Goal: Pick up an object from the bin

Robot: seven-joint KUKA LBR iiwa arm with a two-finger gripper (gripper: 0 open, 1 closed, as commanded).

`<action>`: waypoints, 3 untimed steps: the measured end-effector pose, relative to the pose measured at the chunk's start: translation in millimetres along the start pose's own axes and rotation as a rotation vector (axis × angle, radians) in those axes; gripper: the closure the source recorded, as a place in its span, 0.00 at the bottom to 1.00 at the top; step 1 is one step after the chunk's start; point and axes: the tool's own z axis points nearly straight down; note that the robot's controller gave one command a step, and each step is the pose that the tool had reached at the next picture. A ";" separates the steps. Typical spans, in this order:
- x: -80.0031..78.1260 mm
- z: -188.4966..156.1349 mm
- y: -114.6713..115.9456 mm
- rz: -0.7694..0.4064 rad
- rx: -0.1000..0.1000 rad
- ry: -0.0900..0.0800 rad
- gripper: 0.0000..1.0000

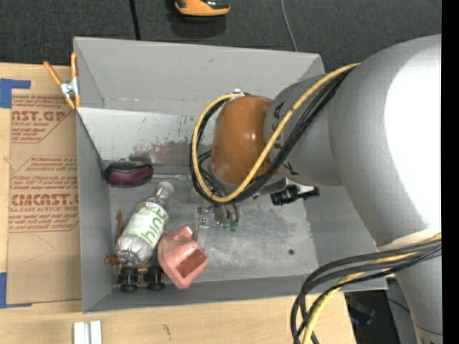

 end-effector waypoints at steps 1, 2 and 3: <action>-10.5 24.3 -9.6 -0.010 0.006 -0.003 0.00; -5.2 16.2 -8.1 -0.182 0.002 -0.006 0.00; 9.9 -9.4 -20.0 -0.380 0.003 -0.001 0.00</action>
Offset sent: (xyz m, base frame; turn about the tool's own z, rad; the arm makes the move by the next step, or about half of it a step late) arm -0.0173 -0.0130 0.0087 -0.7364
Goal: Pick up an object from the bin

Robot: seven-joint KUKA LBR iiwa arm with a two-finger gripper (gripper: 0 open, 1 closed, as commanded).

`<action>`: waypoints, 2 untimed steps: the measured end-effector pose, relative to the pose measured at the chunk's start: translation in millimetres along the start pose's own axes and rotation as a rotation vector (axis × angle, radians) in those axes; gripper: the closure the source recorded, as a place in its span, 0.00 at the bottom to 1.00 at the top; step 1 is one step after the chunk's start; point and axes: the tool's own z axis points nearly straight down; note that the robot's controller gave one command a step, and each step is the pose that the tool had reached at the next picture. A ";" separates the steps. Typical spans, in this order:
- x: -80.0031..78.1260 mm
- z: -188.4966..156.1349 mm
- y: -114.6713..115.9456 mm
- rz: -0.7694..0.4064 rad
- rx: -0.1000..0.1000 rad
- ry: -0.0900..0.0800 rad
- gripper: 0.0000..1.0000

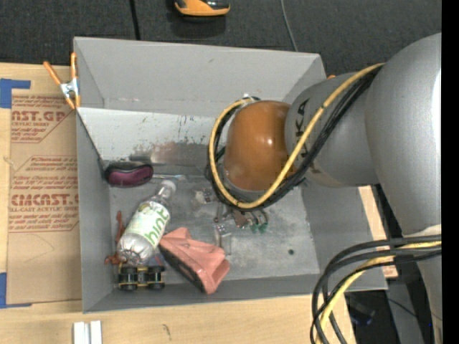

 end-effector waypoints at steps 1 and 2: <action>13.3 4.7 15.9 0.127 -0.001 0.000 0.00; 27.7 17.8 26.8 -0.061 -0.002 0.005 0.00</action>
Offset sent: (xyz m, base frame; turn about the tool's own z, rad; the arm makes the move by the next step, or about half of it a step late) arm -0.0517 0.0257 -0.0334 -0.3270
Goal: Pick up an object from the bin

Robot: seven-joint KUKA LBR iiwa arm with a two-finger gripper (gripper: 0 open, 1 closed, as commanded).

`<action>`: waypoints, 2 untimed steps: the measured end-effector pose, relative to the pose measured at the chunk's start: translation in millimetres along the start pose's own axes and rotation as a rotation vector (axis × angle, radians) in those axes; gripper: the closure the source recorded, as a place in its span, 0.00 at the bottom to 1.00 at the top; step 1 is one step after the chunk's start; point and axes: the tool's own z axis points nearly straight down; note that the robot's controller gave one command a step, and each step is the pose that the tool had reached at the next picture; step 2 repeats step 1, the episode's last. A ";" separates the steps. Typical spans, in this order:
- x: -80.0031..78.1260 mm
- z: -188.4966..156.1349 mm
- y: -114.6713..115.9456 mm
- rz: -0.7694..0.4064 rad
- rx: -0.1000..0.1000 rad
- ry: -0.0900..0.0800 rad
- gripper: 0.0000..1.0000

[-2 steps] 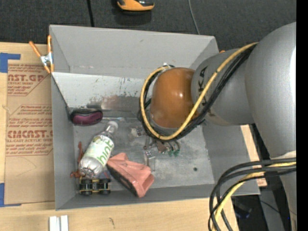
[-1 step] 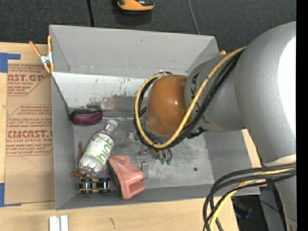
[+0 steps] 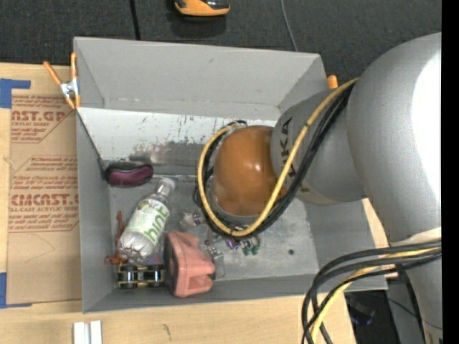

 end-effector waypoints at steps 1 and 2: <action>0.7 10.0 19.3 -0.218 0.003 -0.005 0.00; 0.7 10.0 19.3 -0.218 0.003 -0.005 0.00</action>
Offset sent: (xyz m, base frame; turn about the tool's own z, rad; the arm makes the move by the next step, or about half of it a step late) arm -0.0078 0.0609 -0.0158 0.0099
